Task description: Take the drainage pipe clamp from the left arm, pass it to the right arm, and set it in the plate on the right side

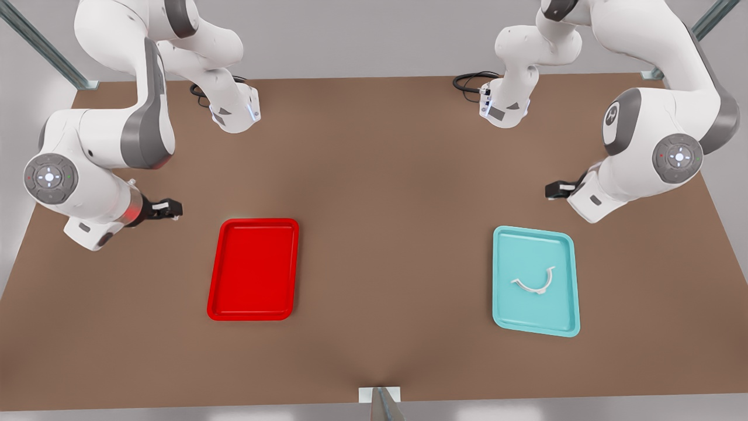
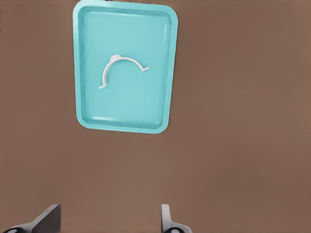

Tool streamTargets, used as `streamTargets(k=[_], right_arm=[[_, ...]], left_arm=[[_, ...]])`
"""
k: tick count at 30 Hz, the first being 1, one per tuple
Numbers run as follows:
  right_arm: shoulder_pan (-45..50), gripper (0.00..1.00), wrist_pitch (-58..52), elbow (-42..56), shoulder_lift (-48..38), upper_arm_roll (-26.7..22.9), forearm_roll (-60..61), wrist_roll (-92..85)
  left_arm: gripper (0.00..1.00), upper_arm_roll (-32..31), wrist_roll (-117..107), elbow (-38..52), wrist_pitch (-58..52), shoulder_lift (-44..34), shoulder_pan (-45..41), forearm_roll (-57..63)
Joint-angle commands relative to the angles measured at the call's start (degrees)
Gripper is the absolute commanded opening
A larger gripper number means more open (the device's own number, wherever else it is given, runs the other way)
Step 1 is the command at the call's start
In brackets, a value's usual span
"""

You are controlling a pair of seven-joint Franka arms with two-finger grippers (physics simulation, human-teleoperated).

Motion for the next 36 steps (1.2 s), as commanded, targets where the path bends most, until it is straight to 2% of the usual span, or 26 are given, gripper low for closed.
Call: streamTargets(k=[1, 3, 6, 10, 13, 15, 21, 25, 33, 35, 36], right_arm=[[-0.05, 1.00, 3.79, 0.09, -0.01, 0.03, 0.09, -5.38], [0.04, 1.00, 3.70, 0.00, 0.08, 0.03, 0.00, -5.03], [-0.05, 1.00, 3.53, 0.09, -0.01, 0.03, 0.09, -4.94], [-0.05, 1.00, 3.35, 0.00, -0.01, 0.03, 0.26, -4.94], [-0.05, 1.00, 3.35, 0.00, 0.08, 0.03, 0.17, -5.02], [-0.05, 1.00, 3.35, 0.00, 0.08, 0.03, 0.26, -5.03], [0.39, 1.00, 2.39, -0.26, -0.45, -0.05, -0.61, -5.02], [-0.75, 1.00, 2.65, 0.00, -0.36, -0.05, 0.44, -4.94], [-0.49, 1.00, 2.39, -0.53, -0.27, 0.03, 0.26, -5.03], [-0.49, 1.00, 2.39, -0.53, -0.27, 0.03, 0.26, -5.03], [-0.49, 1.00, 2.39, -0.53, -0.27, 0.03, 0.26, -5.03]], left_arm=[[1.00, 0.00, -0.69, 0.02, 3.06, 0.01, 0.05, 0.05], [1.00, 0.17, 0.36, 0.11, 3.50, 2.55, 0.23, 0.32], [1.00, 0.17, 15.47, 0.02, 18.61, 13.89, 2.69, 0.76], [1.00, 0.17, 39.91, -0.77, 32.59, 22.07, 5.06, 0.58], [1.00, 0.17, 48.69, -0.86, 35.49, 26.11, 6.03, 0.41], [1.00, 0.17, 57.05, -3.67, 39.97, 26.46, 6.73, 0.67], [1.00, 0.26, 58.55, -6.13, 46.74, 28.75, 8.05, 0.14], [1.00, 0.26, 51.34, -7.89, 46.48, 29.37, 8.32, -0.12], [1.00, 0.26, 51.17, -7.89, 49.20, 32.00, 9.02, 0.05], [0.57, 0.26, 50.29, -7.89, 49.11, 32.09, 9.11, -0.03], [0.50, 0.26, 50.20, -7.89, 49.03, 32.09, 9.02, -0.03]])
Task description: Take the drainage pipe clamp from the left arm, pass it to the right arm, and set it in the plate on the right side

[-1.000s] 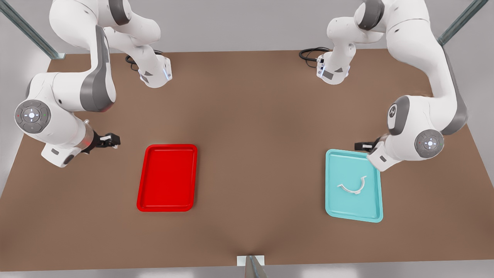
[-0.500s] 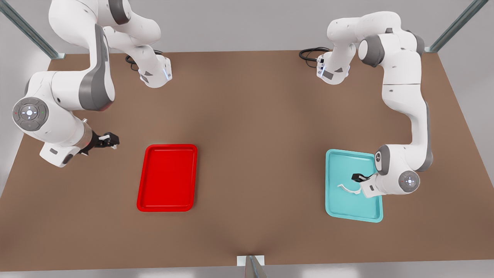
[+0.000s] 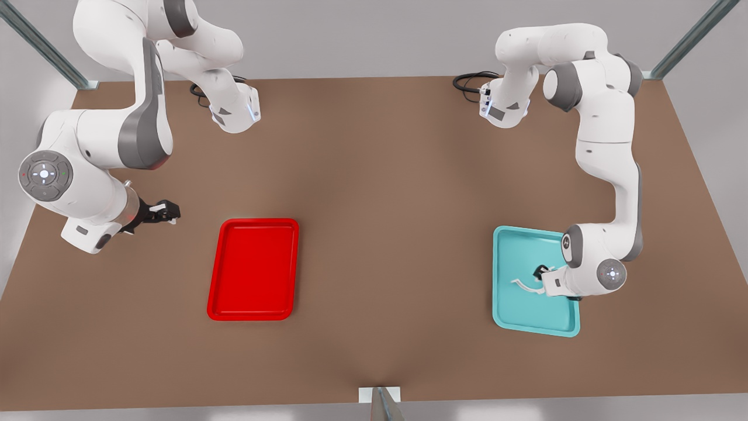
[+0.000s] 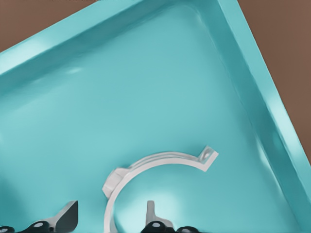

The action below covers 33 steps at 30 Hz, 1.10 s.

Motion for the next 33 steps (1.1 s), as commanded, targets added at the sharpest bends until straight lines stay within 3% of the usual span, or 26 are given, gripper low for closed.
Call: streamTargets(k=[1, 23, 27, 33], right_arm=[[0.04, 1.00, -0.10, 0.03, -0.06, -0.01, 0.03, -0.70], [0.22, 1.00, -0.10, 0.03, 0.11, 0.07, 0.03, -0.61], [0.22, 1.00, -0.10, 0.03, 0.20, 0.07, -0.06, -0.70], [0.22, 1.00, -0.10, 0.03, 0.20, 0.07, -0.06, -0.61]], left_arm=[[0.51, 0.00, 7.91, 0.03, 0.98, -0.04, -0.03, -0.13], [0.54, 0.62, 14.85, -1.91, -1.92, -0.13, 1.55, 0.22], [0.26, 0.70, 12.30, -1.90, -5.26, -0.92, 1.46, 0.13], [0.21, 0.70, 8.96, -1.82, -5.52, -1.45, 1.38, -0.05]])
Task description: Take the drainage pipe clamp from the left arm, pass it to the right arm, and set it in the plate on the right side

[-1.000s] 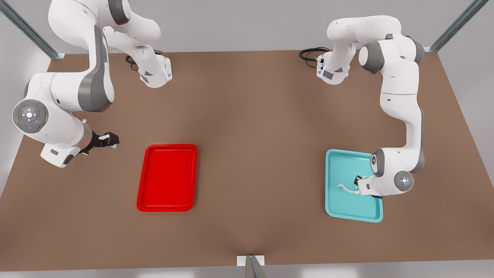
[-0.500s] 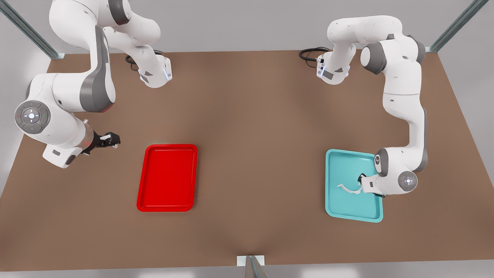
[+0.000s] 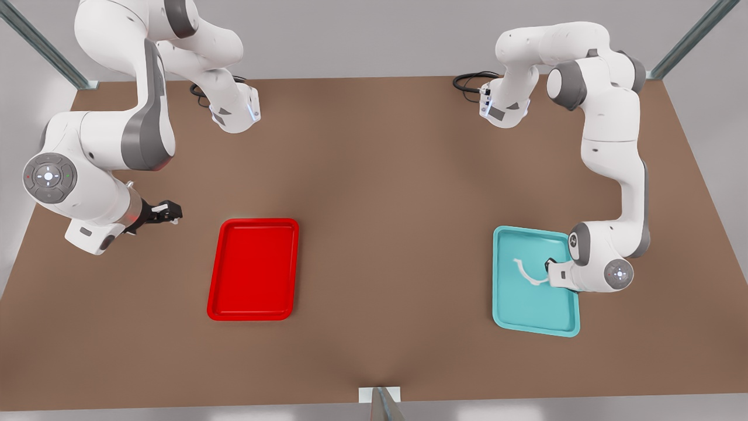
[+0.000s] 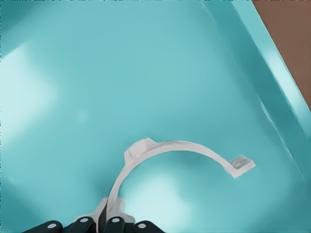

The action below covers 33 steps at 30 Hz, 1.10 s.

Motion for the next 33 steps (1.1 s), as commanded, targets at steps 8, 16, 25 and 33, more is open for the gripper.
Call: streamTargets(k=[8, 16, 25, 33], right_arm=[[0.00, 1.00, -0.02, 0.03, 0.02, -0.02, -0.42, -0.05], [0.18, 1.00, -0.37, 0.03, 0.10, 0.07, -0.24, -0.05], [12.04, 1.00, 20.10, -0.15, 12.85, 5.25, 9.16, -1.37], [19.34, 1.00, 41.55, -4.54, 16.36, 5.25, 17.07, -1.02]], left_arm=[[0.21, -0.18, -22.39, -0.08, -6.78, -11.13, -8.60, -0.32], [0.21, -9.49, -62.73, 8.09, -12.59, -9.29, -19.86, -2.35], [0.21, -10.64, -88.14, 19.43, -10.65, -1.20, -29.44, -2.26], [0.21, -12.75, -82.08, 21.28, -8.46, 0.03, -30.67, -1.82]])
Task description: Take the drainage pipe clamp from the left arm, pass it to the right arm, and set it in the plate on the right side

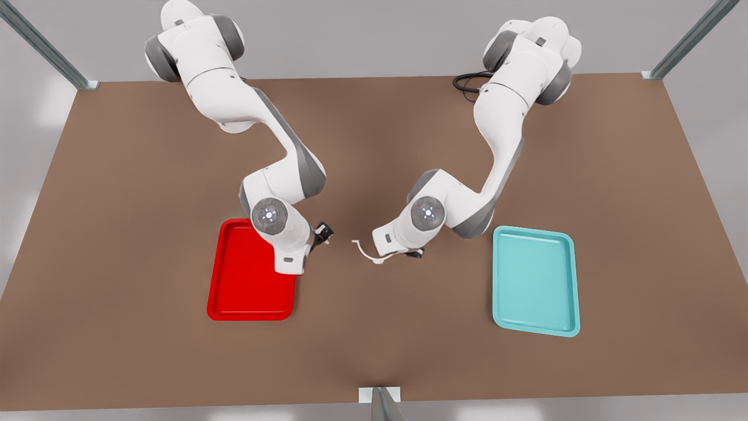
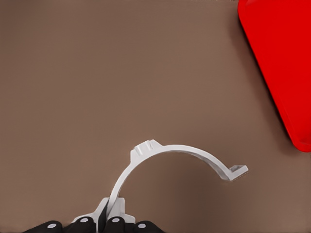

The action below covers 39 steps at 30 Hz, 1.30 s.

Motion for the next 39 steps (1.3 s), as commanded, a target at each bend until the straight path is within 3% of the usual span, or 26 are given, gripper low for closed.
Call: streamTargets(k=[1, 13, 35, 37, 38, 39], right_arm=[[0.82, 1.00, 11.91, 0.00, 0.04, -0.01, 4.32, -0.31], [3.10, 1.00, 18.77, -5.80, 0.30, 2.18, 6.69, -0.84], [6.09, 0.99, 24.65, -4.22, 6.72, 2.53, 6.16, -0.84], [6.09, 0.69, 24.74, -4.22, 6.80, 2.53, 6.16, -1.80], [6.00, 0.43, 25.09, -4.22, 7.15, 2.53, 6.25, -2.77], [6.00, 0.26, 25.09, -4.22, 7.15, 2.53, 6.25, -2.86]], left_arm=[[0.21, -0.12, -23.73, 0.06, 0.84, 0.07, -0.31, -0.06], [0.21, -0.03, -23.99, -0.03, 2.07, 0.07, -0.84, -0.15], [0.21, -0.03, -25.31, -0.03, 2.16, -0.01, -2.16, -0.15], [0.21, -0.03, -25.31, -0.03, 2.16, -0.01, -2.25, -0.15], [0.21, -0.03, -25.31, -0.03, 2.16, 0.07, -2.25, -0.15], [0.67, -0.03, -25.22, -0.03, 2.16, 0.07, -2.16, -0.15]])
